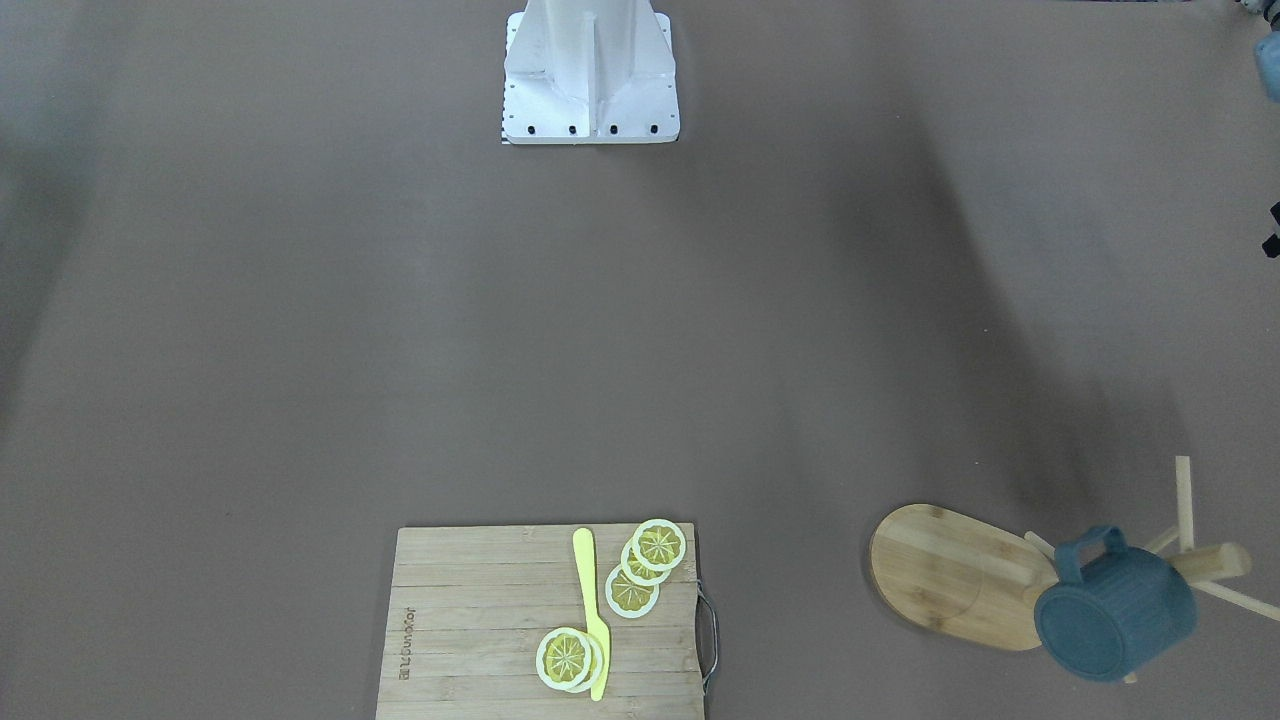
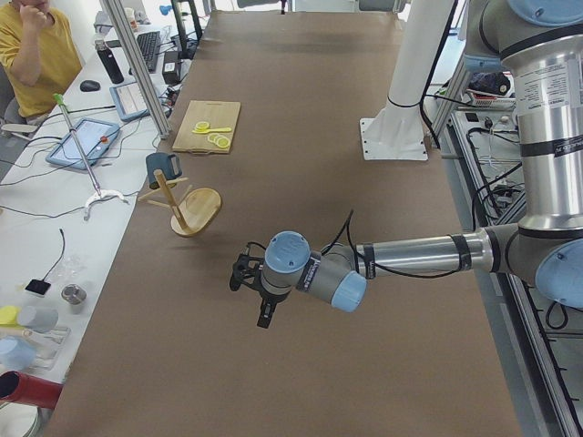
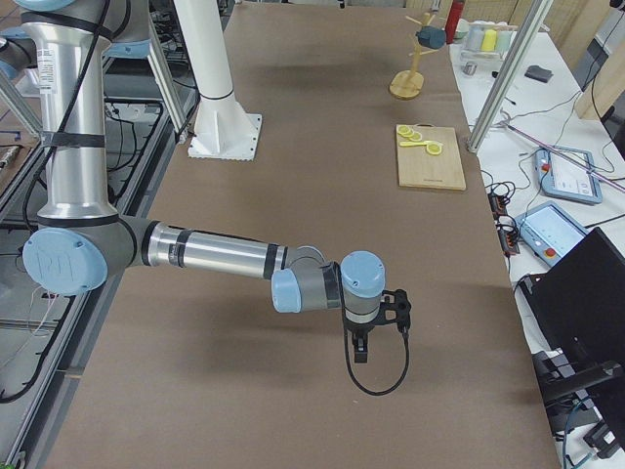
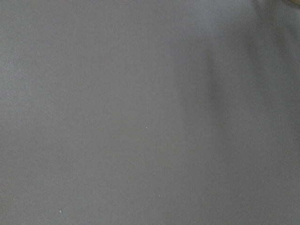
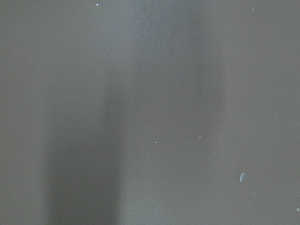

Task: Hang cup on storage rack

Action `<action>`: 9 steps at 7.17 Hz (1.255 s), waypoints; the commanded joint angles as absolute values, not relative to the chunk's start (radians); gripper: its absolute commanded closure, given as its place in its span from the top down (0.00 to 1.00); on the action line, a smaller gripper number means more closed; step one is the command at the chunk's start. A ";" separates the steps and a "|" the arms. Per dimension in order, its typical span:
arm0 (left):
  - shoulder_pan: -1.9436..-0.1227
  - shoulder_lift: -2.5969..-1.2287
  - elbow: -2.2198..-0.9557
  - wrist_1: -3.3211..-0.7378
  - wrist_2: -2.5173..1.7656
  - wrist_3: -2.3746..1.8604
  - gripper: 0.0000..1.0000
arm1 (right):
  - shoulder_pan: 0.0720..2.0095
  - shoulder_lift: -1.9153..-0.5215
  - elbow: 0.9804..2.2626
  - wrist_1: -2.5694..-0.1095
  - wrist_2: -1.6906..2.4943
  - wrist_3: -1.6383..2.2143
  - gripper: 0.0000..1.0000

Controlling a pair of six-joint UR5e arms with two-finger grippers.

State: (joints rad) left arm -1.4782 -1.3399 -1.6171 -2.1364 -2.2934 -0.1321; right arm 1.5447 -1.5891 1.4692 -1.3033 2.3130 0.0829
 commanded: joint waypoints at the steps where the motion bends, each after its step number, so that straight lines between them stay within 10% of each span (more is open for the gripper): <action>1: -1.491 -1.307 -1.617 -2.132 -2.256 -0.156 0.99 | 1.545 -1.591 1.470 -1.302 2.313 0.083 1.00; 9: -1.468 -1.318 -1.652 -1.933 -2.321 -0.204 0.99 | 1.545 -1.611 1.473 -1.304 2.324 0.083 1.00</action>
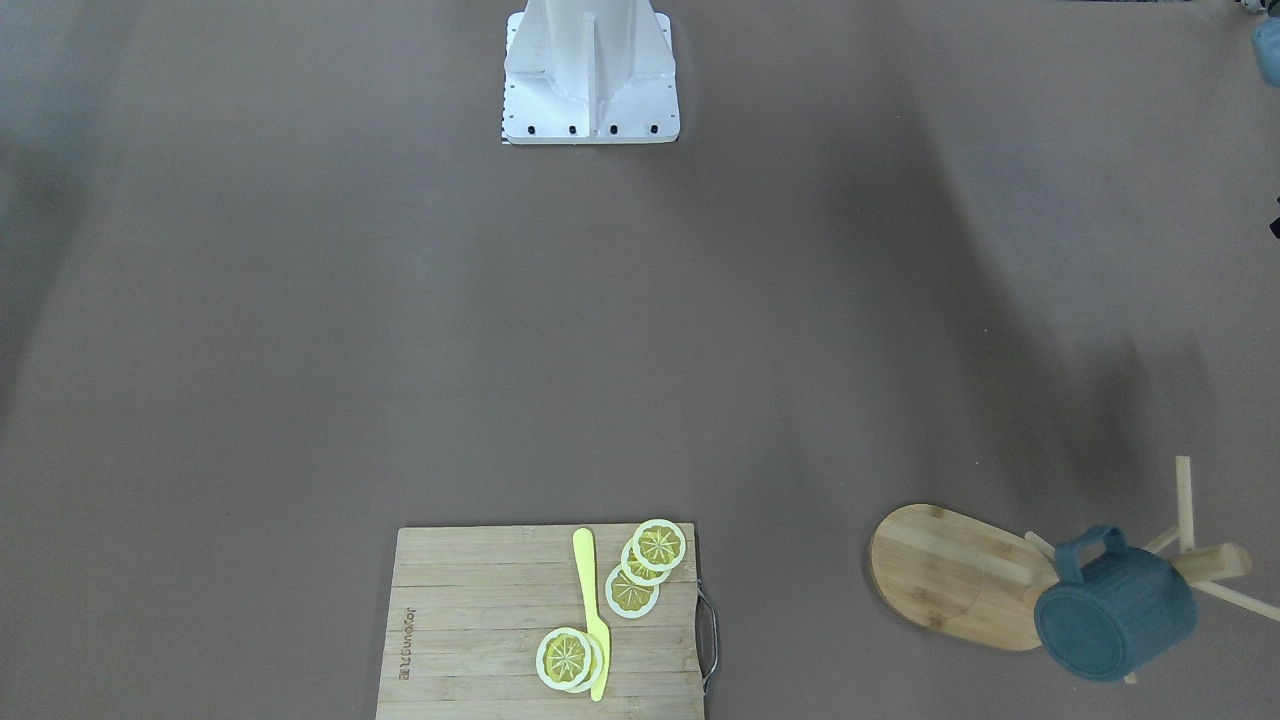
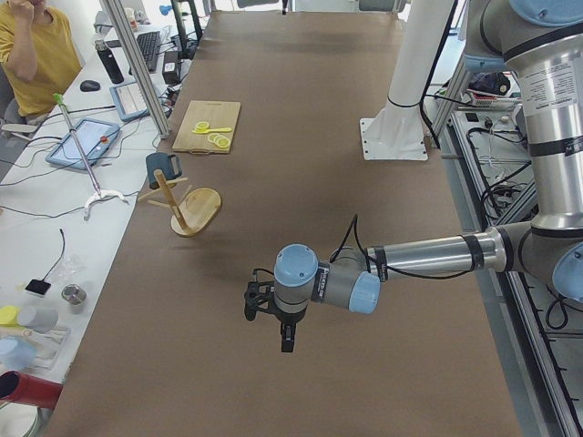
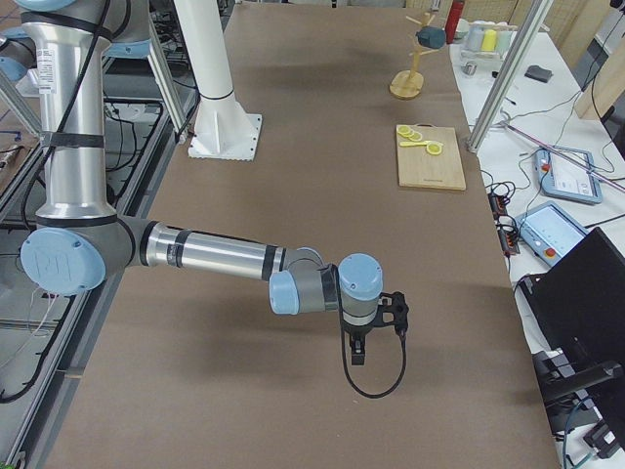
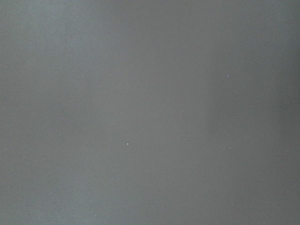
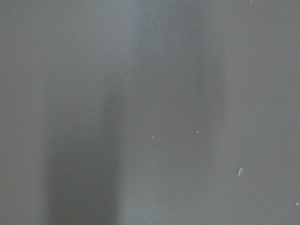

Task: Hang cup on storage rack

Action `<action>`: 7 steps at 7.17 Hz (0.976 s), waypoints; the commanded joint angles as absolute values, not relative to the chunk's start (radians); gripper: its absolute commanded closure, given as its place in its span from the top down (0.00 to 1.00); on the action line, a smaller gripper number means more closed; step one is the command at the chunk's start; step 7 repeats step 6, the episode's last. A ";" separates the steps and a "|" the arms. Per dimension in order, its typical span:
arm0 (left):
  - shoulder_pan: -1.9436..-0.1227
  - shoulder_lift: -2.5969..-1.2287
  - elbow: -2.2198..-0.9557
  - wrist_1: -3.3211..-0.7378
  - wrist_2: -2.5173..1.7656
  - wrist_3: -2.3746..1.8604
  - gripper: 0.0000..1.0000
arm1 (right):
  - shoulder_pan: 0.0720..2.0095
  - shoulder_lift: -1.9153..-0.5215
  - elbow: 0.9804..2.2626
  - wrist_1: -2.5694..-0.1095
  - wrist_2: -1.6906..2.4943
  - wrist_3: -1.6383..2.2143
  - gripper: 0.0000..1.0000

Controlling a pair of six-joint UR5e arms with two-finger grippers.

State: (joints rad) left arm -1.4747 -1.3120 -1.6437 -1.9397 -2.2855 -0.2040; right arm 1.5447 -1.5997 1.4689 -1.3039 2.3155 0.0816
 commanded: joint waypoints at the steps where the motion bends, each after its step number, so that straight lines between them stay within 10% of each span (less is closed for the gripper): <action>1: -1.465 -1.319 -1.660 -1.933 -2.345 -0.204 0.99 | 1.545 -1.615 1.479 -1.293 2.335 0.081 1.00; 7: -1.465 -1.315 -1.719 -1.933 -2.410 -0.206 0.99 | 1.545 -1.674 1.468 -1.192 2.335 0.081 1.00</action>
